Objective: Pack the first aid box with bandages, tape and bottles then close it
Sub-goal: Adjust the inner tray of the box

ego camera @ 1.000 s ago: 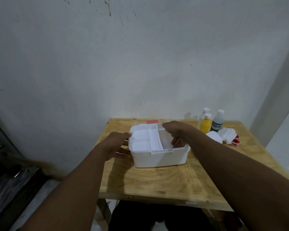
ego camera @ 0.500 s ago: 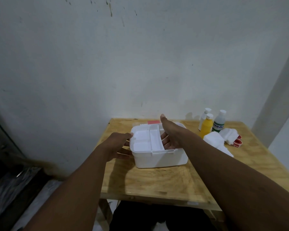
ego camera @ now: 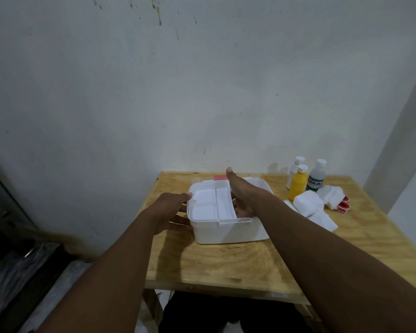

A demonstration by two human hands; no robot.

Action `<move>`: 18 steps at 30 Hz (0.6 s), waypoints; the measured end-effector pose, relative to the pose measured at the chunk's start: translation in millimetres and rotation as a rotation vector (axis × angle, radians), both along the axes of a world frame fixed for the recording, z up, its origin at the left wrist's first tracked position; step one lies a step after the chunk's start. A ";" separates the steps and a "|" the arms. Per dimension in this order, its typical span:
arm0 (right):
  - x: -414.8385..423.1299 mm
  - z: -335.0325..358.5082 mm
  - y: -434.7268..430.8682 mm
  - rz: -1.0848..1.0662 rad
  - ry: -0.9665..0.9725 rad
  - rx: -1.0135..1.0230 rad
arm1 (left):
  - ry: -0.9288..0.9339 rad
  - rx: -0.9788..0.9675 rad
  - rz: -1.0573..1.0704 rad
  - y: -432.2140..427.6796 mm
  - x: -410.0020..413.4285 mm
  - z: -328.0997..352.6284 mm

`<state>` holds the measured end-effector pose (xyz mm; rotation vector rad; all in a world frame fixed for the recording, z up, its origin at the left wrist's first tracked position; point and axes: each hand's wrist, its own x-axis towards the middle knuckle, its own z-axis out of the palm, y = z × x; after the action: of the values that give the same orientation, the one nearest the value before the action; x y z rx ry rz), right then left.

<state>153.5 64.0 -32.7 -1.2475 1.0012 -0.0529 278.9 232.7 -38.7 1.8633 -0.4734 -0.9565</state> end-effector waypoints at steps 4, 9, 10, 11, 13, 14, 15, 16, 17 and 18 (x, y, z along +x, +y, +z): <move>-0.1 0.7 -0.3 0.001 0.006 -0.019 | -0.002 -0.001 0.008 0.7 -1.5 -0.3; -14.4 12.8 -3.4 0.046 0.053 -0.051 | -0.026 0.002 0.027 1.8 -4.3 -2.4; -19.8 17.1 -4.3 0.054 0.051 -0.064 | -0.033 0.000 0.032 2.6 -5.8 -2.4; -25.8 21.2 -5.8 0.061 0.047 -0.086 | -0.041 -0.005 0.037 2.9 -8.0 -2.1; -38.1 29.0 -8.8 0.072 0.038 -0.141 | -0.065 -0.013 0.053 2.8 -12.4 -2.0; -44.9 32.4 -10.7 0.078 0.035 -0.169 | -0.078 -0.014 0.063 2.6 -15.0 -1.3; -51.7 36.1 -12.4 0.084 0.032 -0.194 | -0.095 -0.013 0.073 2.1 -17.7 -0.4; -59.0 40.2 -14.0 0.086 0.024 -0.212 | -0.117 -0.011 0.083 1.4 -19.6 0.5; -66.4 44.7 -15.3 0.081 0.012 -0.225 | -0.145 -0.010 0.094 0.5 -21.5 1.7; -74.1 49.4 -16.7 0.069 -0.002 -0.239 | -0.191 -0.008 0.104 -1.2 -22.7 2.5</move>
<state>79.4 47.3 16.7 -1.4992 0.9692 -0.1227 256.2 231.5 -36.2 1.9616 -0.4876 -0.7105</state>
